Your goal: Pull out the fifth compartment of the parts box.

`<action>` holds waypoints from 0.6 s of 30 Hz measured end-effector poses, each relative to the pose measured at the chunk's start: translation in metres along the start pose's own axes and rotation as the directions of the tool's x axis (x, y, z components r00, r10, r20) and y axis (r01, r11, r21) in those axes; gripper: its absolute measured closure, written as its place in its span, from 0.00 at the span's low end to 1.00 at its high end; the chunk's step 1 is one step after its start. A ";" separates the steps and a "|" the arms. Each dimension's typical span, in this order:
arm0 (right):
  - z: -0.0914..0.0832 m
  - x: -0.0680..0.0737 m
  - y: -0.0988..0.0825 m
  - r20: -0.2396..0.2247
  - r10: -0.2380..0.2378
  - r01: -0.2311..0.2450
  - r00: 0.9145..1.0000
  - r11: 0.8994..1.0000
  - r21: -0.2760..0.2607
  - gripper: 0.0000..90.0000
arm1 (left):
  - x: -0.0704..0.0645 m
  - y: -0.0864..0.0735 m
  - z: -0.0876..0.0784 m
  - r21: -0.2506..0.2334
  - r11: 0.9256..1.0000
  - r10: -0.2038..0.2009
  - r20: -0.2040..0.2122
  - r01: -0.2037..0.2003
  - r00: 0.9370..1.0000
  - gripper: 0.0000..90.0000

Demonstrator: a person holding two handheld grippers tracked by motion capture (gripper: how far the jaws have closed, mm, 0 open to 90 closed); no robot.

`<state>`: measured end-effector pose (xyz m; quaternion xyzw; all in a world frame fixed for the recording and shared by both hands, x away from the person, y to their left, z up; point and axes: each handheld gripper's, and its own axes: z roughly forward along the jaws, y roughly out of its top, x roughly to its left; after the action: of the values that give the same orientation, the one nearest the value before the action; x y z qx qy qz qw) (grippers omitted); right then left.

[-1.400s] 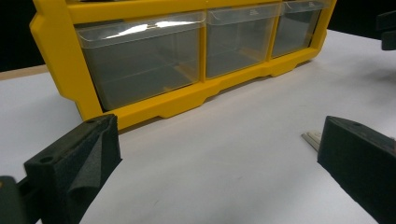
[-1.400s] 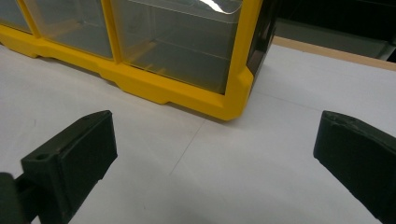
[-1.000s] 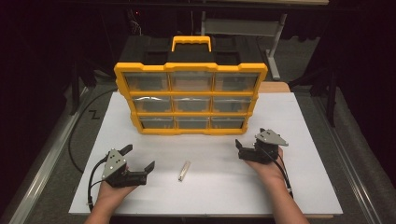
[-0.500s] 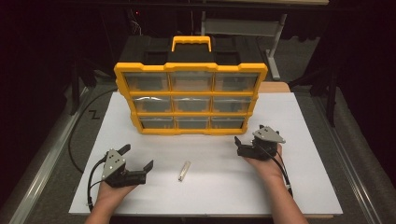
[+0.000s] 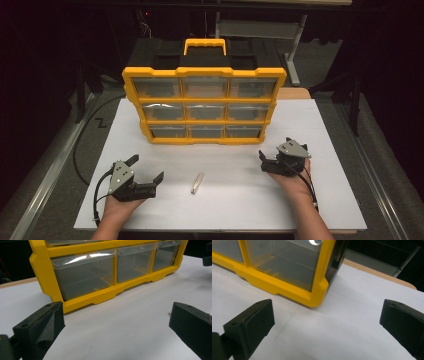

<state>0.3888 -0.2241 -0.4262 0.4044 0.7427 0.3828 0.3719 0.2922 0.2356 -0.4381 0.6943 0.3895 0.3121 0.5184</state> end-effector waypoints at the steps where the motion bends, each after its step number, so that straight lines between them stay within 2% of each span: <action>1: 0.000 0.000 0.000 0.000 0.000 0.000 1.000 1.000 0.000 0.01 | 0.000 0.000 0.000 -0.001 1.000 -0.002 0.001 0.002 1.000 0.01; 7: 0.001 0.001 0.000 0.006 -0.026 0.026 1.000 1.000 0.012 0.01 | -0.002 -0.001 0.002 0.001 1.000 0.002 0.002 -0.002 1.000 0.00; 10: 0.002 0.007 0.000 0.004 -0.079 0.078 0.997 0.997 0.028 0.01 | -0.003 -0.002 0.004 0.006 1.000 0.002 0.011 -0.002 1.000 0.00; 11: 0.002 0.008 0.000 -0.001 -0.078 0.078 0.997 0.996 0.032 0.01 | -0.003 -0.002 0.004 0.011 1.000 0.007 0.011 -0.007 1.000 0.00; 14: 0.003 0.011 0.000 -0.008 -0.109 0.110 0.994 0.993 0.038 0.01 | -0.004 -0.002 0.005 0.014 1.000 0.017 0.001 -0.017 1.000 0.00; 15: 0.003 0.013 0.000 -0.006 -0.118 0.118 0.993 0.992 0.042 0.01 | -0.004 -0.002 0.005 0.018 0.999 0.032 -0.017 -0.031 0.999 0.00; 18: 0.003 0.017 0.000 0.004 -0.164 0.163 0.987 0.985 0.050 0.01 | -0.005 -0.002 0.005 0.014 1.000 0.028 -0.018 -0.028 0.999 0.00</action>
<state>0.3848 -0.2082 -0.4312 0.3529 0.7811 0.3308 0.3949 0.2937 0.2294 -0.4420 0.7005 0.3867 0.3231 0.5054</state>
